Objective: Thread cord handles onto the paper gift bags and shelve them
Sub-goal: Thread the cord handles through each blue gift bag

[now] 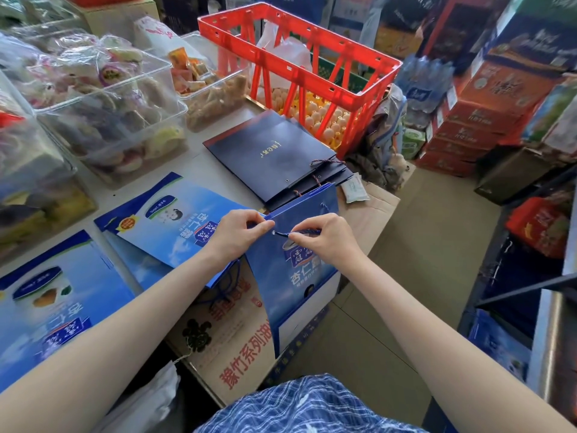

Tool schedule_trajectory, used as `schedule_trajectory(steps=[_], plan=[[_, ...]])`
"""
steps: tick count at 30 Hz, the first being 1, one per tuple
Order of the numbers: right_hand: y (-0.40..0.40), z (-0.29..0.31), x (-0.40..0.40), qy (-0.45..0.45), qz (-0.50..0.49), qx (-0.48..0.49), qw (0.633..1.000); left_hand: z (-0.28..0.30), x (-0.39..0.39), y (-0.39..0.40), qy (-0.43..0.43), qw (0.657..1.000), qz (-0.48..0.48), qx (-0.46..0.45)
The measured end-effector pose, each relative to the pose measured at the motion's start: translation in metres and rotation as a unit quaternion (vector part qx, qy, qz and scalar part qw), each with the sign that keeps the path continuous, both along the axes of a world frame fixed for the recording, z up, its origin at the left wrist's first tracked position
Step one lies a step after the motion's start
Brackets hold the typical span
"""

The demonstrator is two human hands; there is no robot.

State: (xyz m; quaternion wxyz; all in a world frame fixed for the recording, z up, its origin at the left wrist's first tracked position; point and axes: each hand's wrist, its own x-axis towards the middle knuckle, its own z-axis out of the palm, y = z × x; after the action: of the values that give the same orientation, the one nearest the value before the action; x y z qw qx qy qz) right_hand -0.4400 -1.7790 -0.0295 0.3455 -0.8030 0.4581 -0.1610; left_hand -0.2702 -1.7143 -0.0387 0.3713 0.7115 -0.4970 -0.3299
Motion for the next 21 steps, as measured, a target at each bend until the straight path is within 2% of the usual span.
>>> schedule_trajectory(steps=[8,15,21], plan=[[0.0007,0.001,0.0016,-0.003,0.004,0.003,1.0,-0.0015,0.0025,0.0021,0.029,0.999,-0.026,0.014],[0.0014,0.0034,0.0012,-0.003,0.009,0.027,1.0,0.0023,0.0014,0.0005,0.003,1.0,-0.027,0.001],[0.0019,0.0024,0.0016,-0.007,0.026,0.03,0.999,0.007,-0.0017,-0.0018,-0.069,0.997,-0.039,-0.02]])
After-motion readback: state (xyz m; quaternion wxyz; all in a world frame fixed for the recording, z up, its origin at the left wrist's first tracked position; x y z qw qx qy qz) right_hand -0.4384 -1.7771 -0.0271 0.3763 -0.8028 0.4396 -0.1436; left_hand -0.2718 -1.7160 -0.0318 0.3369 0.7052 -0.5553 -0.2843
